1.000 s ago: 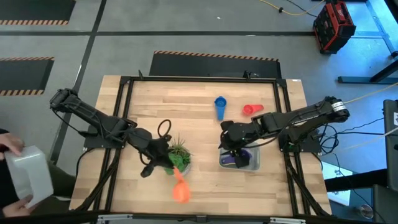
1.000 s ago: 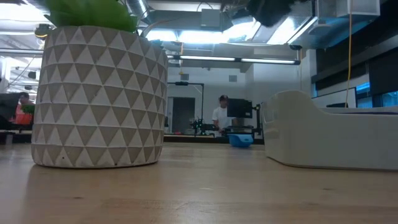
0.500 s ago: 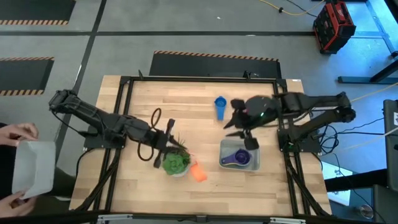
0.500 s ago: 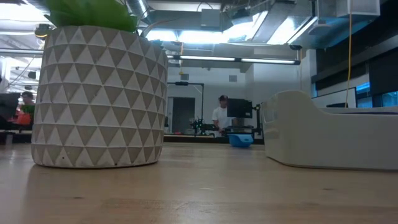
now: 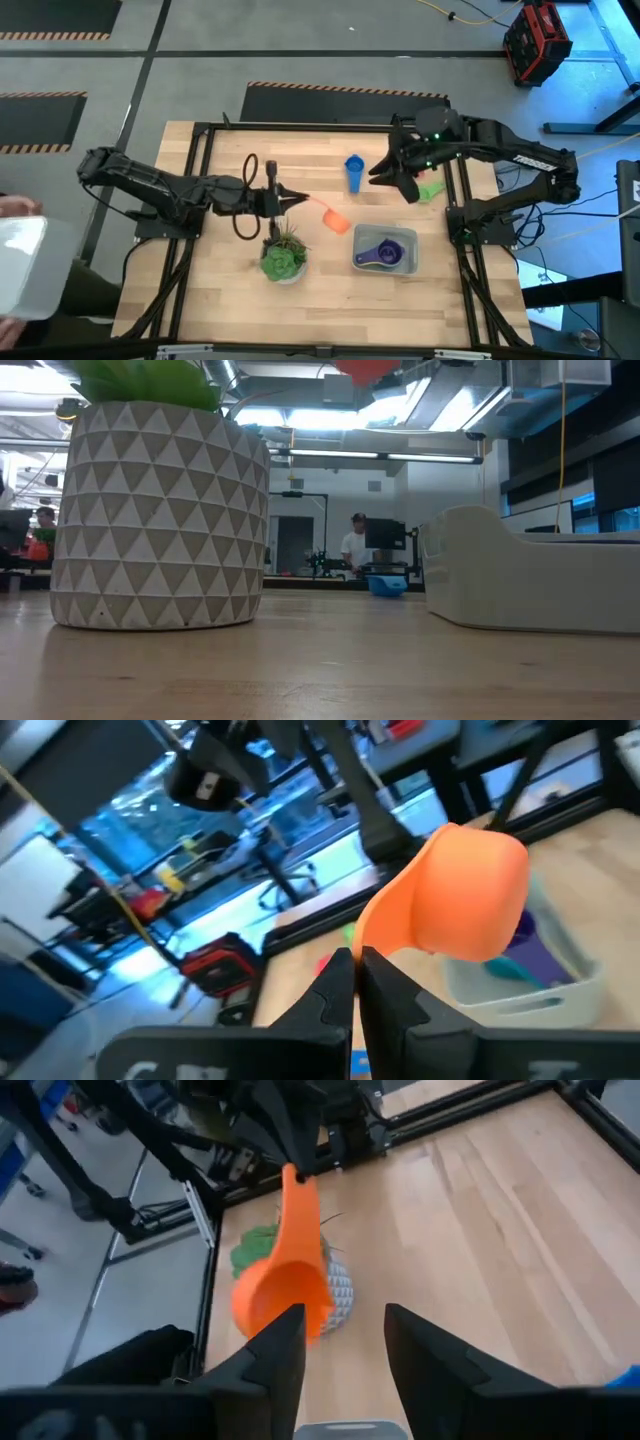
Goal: Nest measuring cups in basket
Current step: Stack the orange measuring cup on top the blue measuring cup in the grey bin
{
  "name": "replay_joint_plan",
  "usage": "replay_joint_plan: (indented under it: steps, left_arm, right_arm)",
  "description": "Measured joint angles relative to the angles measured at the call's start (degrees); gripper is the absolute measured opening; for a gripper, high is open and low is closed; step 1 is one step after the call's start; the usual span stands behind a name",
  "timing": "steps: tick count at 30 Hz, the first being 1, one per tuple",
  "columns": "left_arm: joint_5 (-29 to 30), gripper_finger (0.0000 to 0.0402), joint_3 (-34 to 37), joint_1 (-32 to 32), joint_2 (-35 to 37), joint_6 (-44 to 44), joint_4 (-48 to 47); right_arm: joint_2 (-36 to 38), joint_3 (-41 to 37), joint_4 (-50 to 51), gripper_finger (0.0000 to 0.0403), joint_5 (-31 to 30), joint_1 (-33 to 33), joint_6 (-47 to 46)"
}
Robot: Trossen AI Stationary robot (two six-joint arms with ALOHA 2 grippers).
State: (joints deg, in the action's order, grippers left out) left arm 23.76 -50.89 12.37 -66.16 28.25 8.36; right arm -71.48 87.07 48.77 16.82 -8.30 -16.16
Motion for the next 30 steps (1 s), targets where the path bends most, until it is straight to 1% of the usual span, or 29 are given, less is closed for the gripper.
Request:
replay_joint_plan:
  steps: [2,4,6,10,12,16,21,26,30]
  left_arm:
    - [0.35,0.0,0.01,-0.81,-0.64,1.36,0.75]
    - [0.98,0.0,-0.01,-1.37,-1.89,3.64,3.21]
    - [1.96,0.0,-0.07,-1.84,-3.3,6.36,3.42]
    - [5.8,0.0,-0.01,-1.81,-6.83,10.18,4.45]
    - [7.42,0.0,0.0,-1.37,-8.53,12.18,6.77]
    - [8.7,0.0,0.0,-0.16,-11.23,16.35,10.59]
    - [8.5,0.0,0.0,1.98,-12.43,18.91,13.35]
    - [8.48,0.0,0.0,5.1,-12.41,20.6,15.02]
    - [8.52,0.0,0.02,7.66,-12.36,23.92,17.44]
  right_arm:
    - [-0.33,0.0,-0.1,0.0142,1.13,-1.13,-1.66]
    - [-0.81,0.0,-0.11,0.0142,1.28,-1.82,-2.52]
    - [-1.16,0.0,-0.15,0.0142,1.37,-2.37,-4.0]
    - [-2.08,0.0,-0.3,0.0142,1.7,-3.21,-6.08]
    - [-2.59,0.0,-0.33,0.0142,3.24,-3.76,-6.06]
    - [-4.26,0.0,-1.13,0.0142,6.84,-4.37,-5.89]
    - [-6.8,-0.02,-0.96,0.0142,10.78,-4.35,-2.48]
    - [-9.24,-0.02,-0.87,0.0142,16.22,-4.3,2.12]
    - [-10.81,-0.02,-0.88,0.0142,19.68,-4.2,6.03]
